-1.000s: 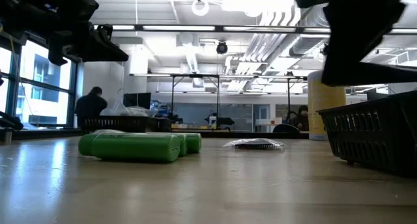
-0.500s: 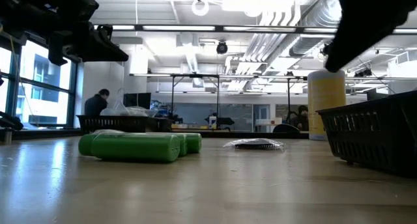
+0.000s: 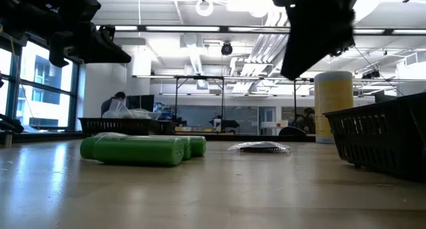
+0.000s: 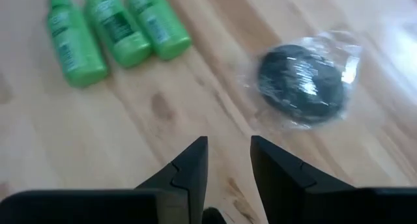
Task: Pick & Place Travel size toiletries
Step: Put the black hairbrush into the top black basket
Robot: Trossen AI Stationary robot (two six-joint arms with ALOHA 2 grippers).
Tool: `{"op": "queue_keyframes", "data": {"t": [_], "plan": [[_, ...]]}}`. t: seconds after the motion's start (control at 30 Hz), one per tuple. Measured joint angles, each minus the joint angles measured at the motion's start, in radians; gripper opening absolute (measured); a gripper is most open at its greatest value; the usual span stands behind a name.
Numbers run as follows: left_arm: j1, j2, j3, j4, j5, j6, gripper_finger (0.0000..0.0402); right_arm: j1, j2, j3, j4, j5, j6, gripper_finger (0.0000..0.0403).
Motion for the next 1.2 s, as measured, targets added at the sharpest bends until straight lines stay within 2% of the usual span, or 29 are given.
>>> {"op": "queue_keyframes", "data": {"t": [0.17, 0.3, 0.5, 0.7, 0.83, 1.1, 1.2], "plan": [[0.000, 0.000, 0.000, -0.005, 0.000, 0.000, 0.0000, -0.063, 0.028, 0.000, 0.077, -0.151, -0.278, 0.0109], [0.000, 0.000, 0.000, -0.026, 0.002, 0.000, 0.0000, -0.100, 0.067, 0.000, 0.128, -0.211, -0.386, 0.0109], [0.000, 0.000, 0.000, -0.063, 0.002, 0.006, 0.0000, -0.137, 0.114, 0.000, 0.124, -0.213, -0.465, 0.0109], [0.000, 0.000, 0.000, -0.060, -0.001, 0.047, 0.0000, -0.169, 0.122, 0.000, 0.128, -0.140, -0.562, 0.0109], [0.000, 0.000, 0.000, -0.060, -0.001, 0.048, 0.0000, -0.203, 0.122, 0.000, 0.126, -0.137, -0.549, 0.0109], [0.000, 0.000, 0.000, -0.059, -0.001, 0.050, 0.0000, -0.262, 0.122, 0.000, 0.118, -0.147, -0.405, 0.0109], [0.000, 0.000, 0.000, -0.059, -0.001, 0.064, 0.0000, -0.273, 0.122, 0.000, 0.119, -0.199, -0.374, 0.0109]]}}
